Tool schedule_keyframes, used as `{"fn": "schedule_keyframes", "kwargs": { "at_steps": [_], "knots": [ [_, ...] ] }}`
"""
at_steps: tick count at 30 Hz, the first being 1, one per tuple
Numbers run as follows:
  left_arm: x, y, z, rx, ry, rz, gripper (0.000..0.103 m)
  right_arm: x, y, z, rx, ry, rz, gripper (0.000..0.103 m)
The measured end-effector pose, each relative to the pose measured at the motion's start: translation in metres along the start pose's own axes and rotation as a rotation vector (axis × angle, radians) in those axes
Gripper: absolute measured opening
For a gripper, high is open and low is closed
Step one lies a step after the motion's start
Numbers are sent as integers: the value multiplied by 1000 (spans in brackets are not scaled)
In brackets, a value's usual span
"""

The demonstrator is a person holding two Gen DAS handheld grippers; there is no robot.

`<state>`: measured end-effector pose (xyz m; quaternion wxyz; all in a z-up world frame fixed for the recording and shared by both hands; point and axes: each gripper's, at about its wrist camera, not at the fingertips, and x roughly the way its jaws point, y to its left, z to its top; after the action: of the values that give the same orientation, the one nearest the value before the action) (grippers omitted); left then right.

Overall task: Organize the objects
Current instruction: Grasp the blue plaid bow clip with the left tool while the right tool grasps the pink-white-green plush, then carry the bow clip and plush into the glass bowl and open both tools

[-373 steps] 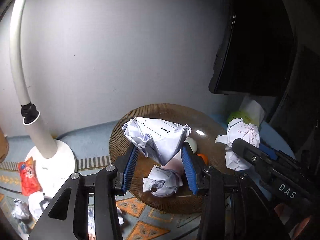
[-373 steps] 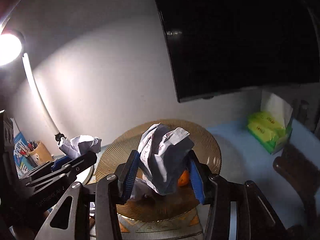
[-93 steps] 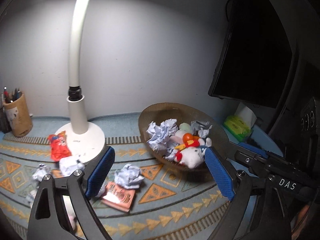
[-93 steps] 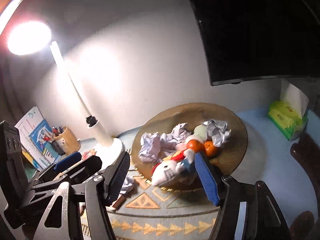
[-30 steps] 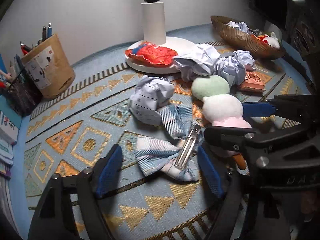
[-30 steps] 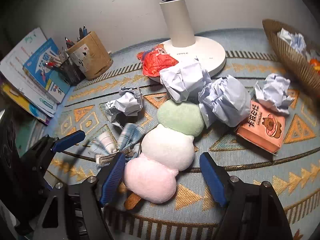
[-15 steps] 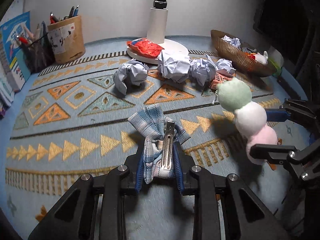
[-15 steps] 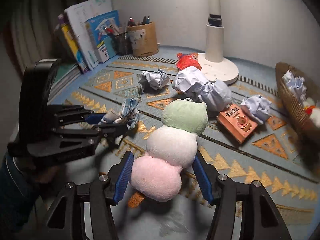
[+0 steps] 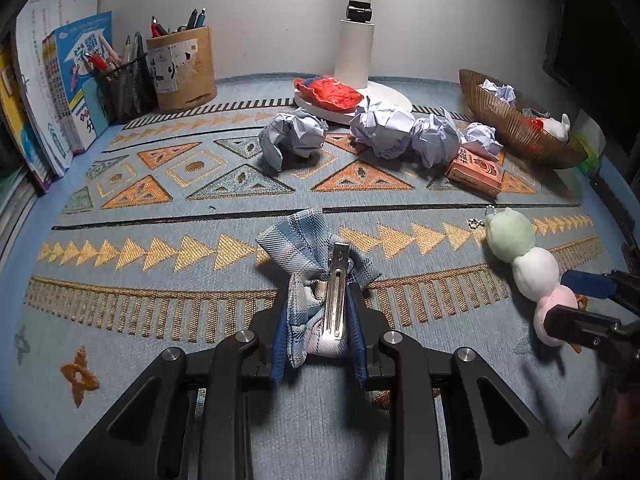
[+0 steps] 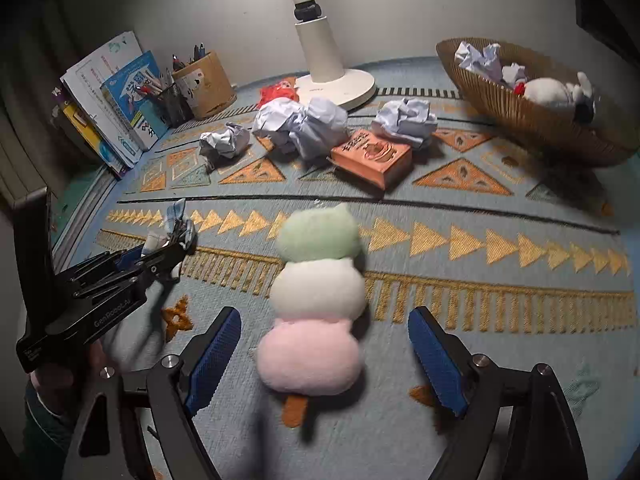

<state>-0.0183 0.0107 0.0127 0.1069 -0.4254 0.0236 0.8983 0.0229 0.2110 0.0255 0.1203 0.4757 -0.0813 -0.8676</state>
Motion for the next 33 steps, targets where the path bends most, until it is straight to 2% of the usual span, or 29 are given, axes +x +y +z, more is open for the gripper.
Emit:
{"fn": "schedule_keyframes", "kwargs": {
  "at_steps": [3,4,5,6,12,15,19,24,27,31,33],
  "knots": [
    [-2,-4,-1,16,-9,11,23,6,15,-2,-37,-20,-98,82],
    [-2,-4,-2,19,-9,12,23,10,20,-2,-55,-17,-137,76],
    [-3,-4,-2,19,-11,10,23,13,23,-2,-68,-10,-151,59],
    [-4,-3,-2,17,-13,2,23,14,25,-2,-77,-11,-161,51],
    [-8,-2,1,-11,-32,4,23,-1,27,-6,-109,-71,-106,49],
    [-16,-9,13,-67,-54,-88,23,-25,24,0,-109,-128,-72,49],
    [-30,-47,47,3,-118,-125,23,-66,10,18,-115,-233,-106,49],
    [-40,-105,104,98,-209,-223,23,-117,-31,56,-57,-376,-173,49],
    [-36,-138,137,129,-244,-279,23,-139,-72,81,47,-424,-120,49],
    [-18,-172,178,143,-264,-361,23,-141,-117,118,124,-468,-208,49],
    [-6,-187,194,155,-282,-377,23,-135,-138,133,162,-474,-212,49]
  ]
}}
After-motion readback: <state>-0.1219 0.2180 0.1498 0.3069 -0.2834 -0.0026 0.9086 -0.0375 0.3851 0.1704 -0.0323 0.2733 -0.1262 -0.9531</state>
